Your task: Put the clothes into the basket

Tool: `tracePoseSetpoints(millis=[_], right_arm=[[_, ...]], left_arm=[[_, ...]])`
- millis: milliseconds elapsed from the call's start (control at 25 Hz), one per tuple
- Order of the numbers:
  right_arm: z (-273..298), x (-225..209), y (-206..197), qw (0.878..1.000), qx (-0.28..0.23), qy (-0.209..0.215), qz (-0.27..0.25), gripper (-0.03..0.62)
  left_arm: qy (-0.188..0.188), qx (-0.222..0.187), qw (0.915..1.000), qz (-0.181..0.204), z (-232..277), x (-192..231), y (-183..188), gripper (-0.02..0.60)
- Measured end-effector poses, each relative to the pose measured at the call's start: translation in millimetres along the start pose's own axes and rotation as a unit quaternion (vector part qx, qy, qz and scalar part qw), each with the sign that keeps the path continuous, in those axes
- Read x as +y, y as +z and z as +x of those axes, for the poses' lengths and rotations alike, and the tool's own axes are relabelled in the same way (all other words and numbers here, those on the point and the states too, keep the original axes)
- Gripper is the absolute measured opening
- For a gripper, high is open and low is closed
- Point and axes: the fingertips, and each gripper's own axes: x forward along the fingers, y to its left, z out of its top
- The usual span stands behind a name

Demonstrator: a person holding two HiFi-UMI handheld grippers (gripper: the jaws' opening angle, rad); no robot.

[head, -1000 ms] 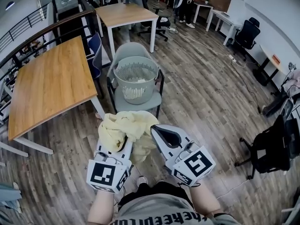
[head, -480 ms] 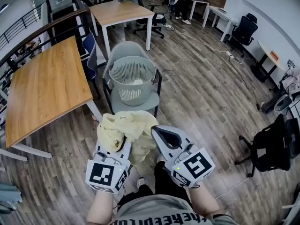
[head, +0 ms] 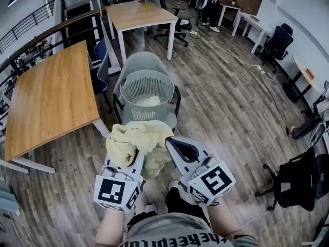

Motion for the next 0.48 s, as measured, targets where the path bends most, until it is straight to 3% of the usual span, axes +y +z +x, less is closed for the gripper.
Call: tracePoseSetpoints(millis=[480], right_arm=[[38, -78, 4, 0.998, 0.001, 0.059, -0.001, 0.009]], left_arm=[[0.062, -0.002, 0.9981, -0.003, 75, 16, 3, 0.117]])
